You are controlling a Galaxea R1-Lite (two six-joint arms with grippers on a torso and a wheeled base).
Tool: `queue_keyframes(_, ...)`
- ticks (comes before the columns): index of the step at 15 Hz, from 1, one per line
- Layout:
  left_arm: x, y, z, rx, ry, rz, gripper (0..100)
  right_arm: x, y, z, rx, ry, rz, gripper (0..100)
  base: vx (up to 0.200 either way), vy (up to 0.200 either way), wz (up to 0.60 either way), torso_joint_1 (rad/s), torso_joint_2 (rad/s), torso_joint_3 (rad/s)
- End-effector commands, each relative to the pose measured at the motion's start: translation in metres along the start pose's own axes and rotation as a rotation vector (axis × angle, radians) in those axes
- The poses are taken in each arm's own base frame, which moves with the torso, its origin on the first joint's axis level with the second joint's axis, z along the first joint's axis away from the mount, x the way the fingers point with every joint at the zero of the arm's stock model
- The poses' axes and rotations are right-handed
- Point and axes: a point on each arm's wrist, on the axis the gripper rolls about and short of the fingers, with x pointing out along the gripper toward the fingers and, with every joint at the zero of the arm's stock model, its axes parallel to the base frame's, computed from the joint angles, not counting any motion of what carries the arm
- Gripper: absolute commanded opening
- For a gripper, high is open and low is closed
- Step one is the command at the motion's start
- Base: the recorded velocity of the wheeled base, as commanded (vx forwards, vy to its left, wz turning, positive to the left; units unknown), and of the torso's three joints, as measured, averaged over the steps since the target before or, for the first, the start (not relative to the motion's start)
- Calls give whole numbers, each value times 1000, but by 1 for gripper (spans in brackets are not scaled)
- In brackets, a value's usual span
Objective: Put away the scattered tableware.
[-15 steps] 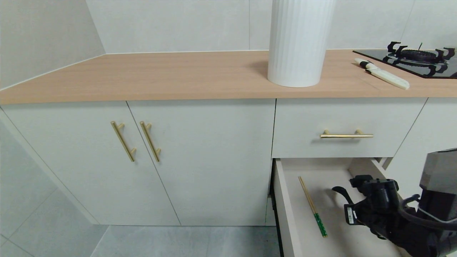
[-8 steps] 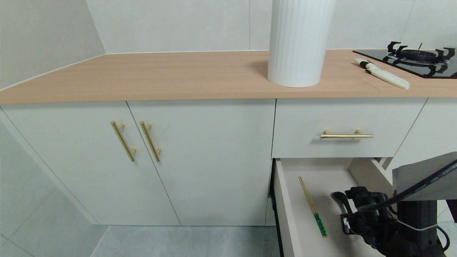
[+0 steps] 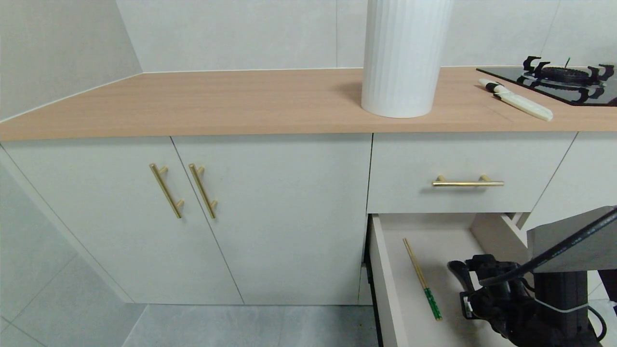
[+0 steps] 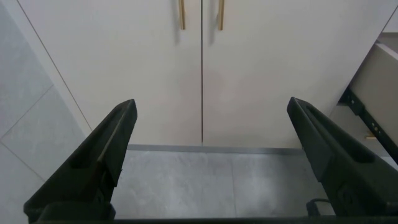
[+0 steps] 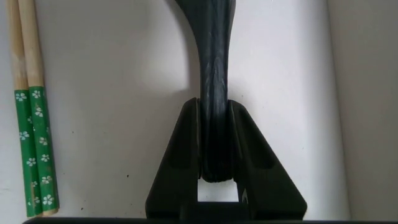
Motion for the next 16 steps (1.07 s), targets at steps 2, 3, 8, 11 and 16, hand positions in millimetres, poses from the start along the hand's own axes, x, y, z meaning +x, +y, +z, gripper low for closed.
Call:
queue_keyframes(2,0,0,0,1,0,1,100,0,0,0,1,-2,1,100,0,0,0,0,0,0)
queue_keyframes(3,0,0,0,-1,0,1,100,0,0,1,1,-3,1,100,0,0,0,0,0,0)
queue_keyframes(8,0,0,0,-1,0,1,100,-3,-2,3,6,-11,-1,100,0,0,0,0,0,0)
queue_keyframes(11,0,0,0,-1,0,1,100,-20,-7,20,28,-68,22,100,0,0,0,0,0,0)
queue_keyframes(16,0,0,0,-1,0,1,100,-81,-24,71,66,-239,63,100,0,0,0,0,0,0)
